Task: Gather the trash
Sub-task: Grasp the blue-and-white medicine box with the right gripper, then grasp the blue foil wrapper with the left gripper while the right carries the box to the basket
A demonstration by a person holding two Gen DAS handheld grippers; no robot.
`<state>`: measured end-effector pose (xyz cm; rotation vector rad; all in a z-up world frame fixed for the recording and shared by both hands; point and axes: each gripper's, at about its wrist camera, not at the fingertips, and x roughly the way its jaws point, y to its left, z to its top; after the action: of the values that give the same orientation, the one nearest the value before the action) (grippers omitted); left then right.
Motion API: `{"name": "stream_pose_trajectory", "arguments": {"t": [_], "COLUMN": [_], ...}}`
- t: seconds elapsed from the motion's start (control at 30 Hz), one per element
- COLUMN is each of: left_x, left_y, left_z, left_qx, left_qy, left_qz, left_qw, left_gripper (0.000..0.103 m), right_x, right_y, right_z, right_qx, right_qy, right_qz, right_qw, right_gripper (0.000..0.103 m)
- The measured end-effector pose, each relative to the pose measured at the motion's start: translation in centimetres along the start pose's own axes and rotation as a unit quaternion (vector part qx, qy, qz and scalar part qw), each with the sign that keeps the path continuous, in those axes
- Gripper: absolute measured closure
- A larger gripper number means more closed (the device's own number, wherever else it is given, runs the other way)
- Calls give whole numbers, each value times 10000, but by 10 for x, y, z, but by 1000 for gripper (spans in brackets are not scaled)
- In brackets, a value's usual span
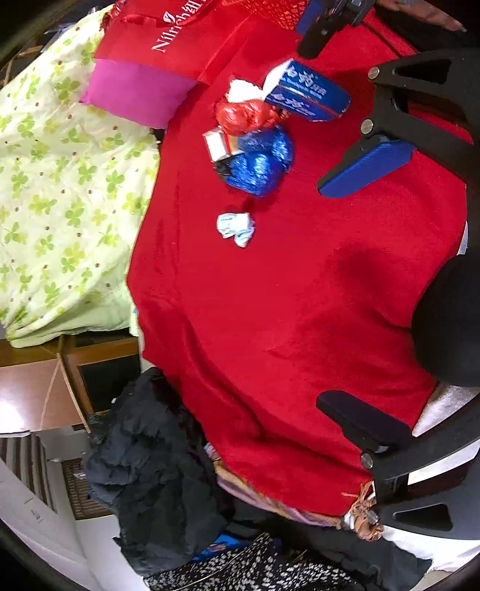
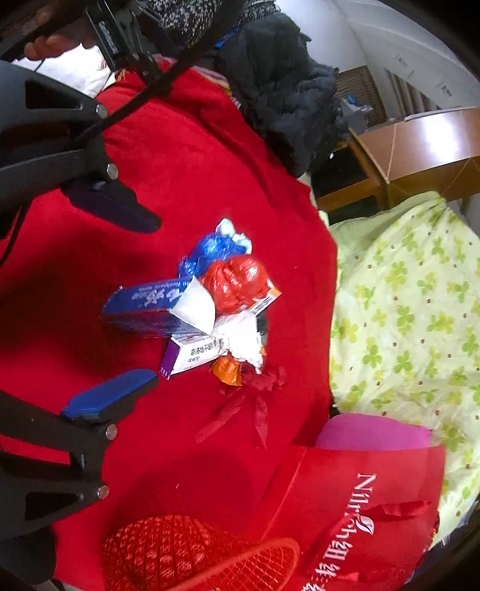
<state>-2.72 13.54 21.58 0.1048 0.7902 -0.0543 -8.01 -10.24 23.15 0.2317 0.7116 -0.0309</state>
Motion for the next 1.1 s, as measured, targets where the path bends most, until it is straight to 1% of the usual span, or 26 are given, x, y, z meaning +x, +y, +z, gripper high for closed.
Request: {"name": "stream_pose_trajectory", "arguments": {"t": [0.1, 0.17, 0.23, 0.27, 0.33, 0.37, 0.43, 0.47, 0.57, 0.67, 0.77, 0.8, 0.83, 0.87, 0.9, 0.93, 0.97, 1.0, 1.03, 1.07, 1.1], "left_x": [14, 19, 25, 26, 30, 31, 37, 41, 59, 85, 108, 119, 125, 133, 141, 147, 155, 157, 158, 155, 148], "left_y": [2, 3, 2, 2, 0, -1, -6, -9, -26, -47, -60, -62, -66, -66, -67, -69, -69, -69, -66, -63, -60], "left_z": [0, 0, 1, 2, 6, 9, 18, 24, 43, 59, 71, 77, 80, 83, 85, 85, 84, 82, 81, 79, 77], "left_qx": [-31, -42, -36, -25, 2, 24, 91, 136, 323, 574, 617, 560, 492, 386, 270, 191, 111, 24, -108, -174, -143], "left_qy": [174, 241, 300, 319, 319, 304, 229, 199, 130, 141, 227, 324, 398, 526, 684, 839, 1030, 1125, 1184, 1164, 1106], "left_qz": [12, 35, 52, 55, 13, -29, -183, -292, -864, -1559, -1996, -2264, -2392, -2538, -2727, -2895, -3049, -3211, -3423, -3470, -3463], "left_qw": [9998, 9997, 9995, 9995, 9995, 9995, 9995, 9993, 9957, 9860, 9777, 9719, 9689, 9651, 9593, 9533, 9467, 9404, 9320, 9305, 9315], "left_gripper": [0, 0, 0, 0, 0, 0, 0, 0, 0, 0, 1, 6, 9, 19, 29, 34, 46, 53, 54, 55, 58], "right_x": [26, 44, 59, 66, 72, 71, 67, 64, 52, 39, 29, 26, 25, 23, 22, 21, 20, 20, 20, 19, 18], "right_y": [-3, -5, -8, -10, -14, -15, -20, -23, -36, -47, -58, -61, -64, -68, -72, -75, -77, -78, -79, -80, -81], "right_z": [0, 1, 0, -1, -4, -7, -11, -13, -17, -19, -23, -24, -24, -25, -26, -26, -27, -26, -25, -25, -25], "right_qx": [75, 188, 310, 387, 479, 471, 428, 430, 545, 596, 648, 709, 779, 839, 873, 910, 946, 971, 996, 1004, 992], "right_qy": [218, 372, 549, 617, 731, 721, 652, 617, 586, 498, 438, 438, 435, 436, 439, 440, 438, 437, 432, 432, 426], "right_qz": [14, 63, 57, 64, 133, 128, 143, 160, 284, 309, 231, 247, 265, 271, 256, 255, 256, 255, 268, 259, 246], "right_qw": [9997, 9991, 9980, 9973, 9961, 9962, 9968, 9970, 9964, 9965, 9967, 9962, 9957, 9952, 9949, 9945, 9942, 9940, 9937, 9937, 9939], "right_gripper": [25, 31, 41, 44, 60, 61, 66, 67, 69, 69, 69, 69, 69, 69, 69, 69, 69, 69, 69, 69, 69]}}
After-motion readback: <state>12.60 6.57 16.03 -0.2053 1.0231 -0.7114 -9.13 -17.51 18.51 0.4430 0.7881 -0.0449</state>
